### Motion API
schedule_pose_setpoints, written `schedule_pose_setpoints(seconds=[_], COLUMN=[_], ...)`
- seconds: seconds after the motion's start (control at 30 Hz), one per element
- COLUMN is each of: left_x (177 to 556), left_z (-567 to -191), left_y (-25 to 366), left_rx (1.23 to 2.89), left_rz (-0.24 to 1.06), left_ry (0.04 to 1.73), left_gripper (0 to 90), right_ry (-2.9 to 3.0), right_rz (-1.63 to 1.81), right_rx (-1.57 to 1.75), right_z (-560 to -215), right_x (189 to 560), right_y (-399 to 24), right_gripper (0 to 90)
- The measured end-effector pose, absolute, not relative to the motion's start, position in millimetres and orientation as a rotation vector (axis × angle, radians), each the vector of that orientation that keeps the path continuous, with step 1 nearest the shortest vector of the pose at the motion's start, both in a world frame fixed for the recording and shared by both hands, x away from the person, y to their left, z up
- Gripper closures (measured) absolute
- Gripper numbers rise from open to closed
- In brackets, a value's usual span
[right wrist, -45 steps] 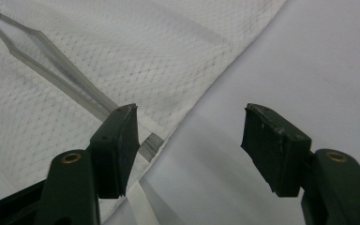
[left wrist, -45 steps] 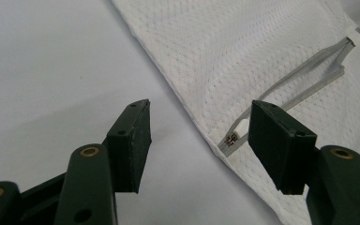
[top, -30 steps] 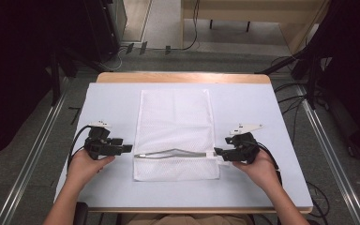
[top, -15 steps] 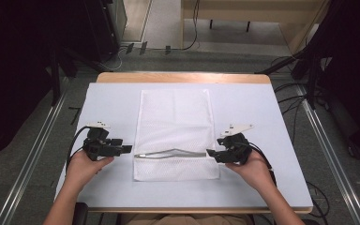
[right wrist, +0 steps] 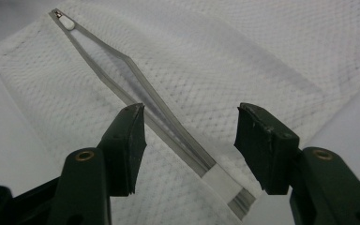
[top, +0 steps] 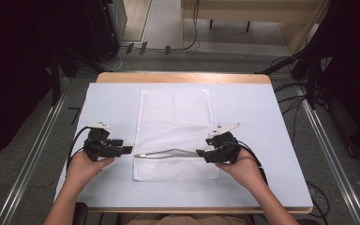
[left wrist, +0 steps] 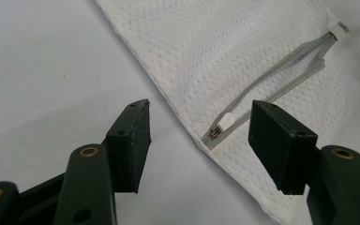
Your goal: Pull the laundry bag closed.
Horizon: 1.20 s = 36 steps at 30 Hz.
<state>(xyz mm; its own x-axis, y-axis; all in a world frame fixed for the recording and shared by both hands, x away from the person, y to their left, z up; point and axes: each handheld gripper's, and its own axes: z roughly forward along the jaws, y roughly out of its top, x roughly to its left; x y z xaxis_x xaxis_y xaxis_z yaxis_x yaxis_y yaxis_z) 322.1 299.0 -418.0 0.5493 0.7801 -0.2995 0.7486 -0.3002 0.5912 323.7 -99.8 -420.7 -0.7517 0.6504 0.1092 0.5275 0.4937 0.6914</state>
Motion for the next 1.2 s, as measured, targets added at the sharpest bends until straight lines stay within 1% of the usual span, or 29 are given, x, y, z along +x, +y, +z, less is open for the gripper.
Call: schedule_pose_setpoints(seconds=[0.53,0.87,1.2], left_x=[318.8,316.6,314.6], left_z=[-418.4,-419.7,-421.2], left_y=[304.8,310.3,313.5], left_rx=[2.08,2.079,2.069], left_rz=[0.068,0.083,0.094], left_ry=[1.236,1.242,1.262], left_gripper=[40.3,40.4,40.2], right_ry=[2.636,2.665,2.722], right_rz=[1.123,1.141,1.185], right_rx=[0.929,0.889,0.855], right_z=[-417.9,-418.2,-423.7], right_x=[327.5,328.9,332.3], right_y=[-54.6,-29.9,-3.3], right_gripper=[46.8,50.5,58.0])
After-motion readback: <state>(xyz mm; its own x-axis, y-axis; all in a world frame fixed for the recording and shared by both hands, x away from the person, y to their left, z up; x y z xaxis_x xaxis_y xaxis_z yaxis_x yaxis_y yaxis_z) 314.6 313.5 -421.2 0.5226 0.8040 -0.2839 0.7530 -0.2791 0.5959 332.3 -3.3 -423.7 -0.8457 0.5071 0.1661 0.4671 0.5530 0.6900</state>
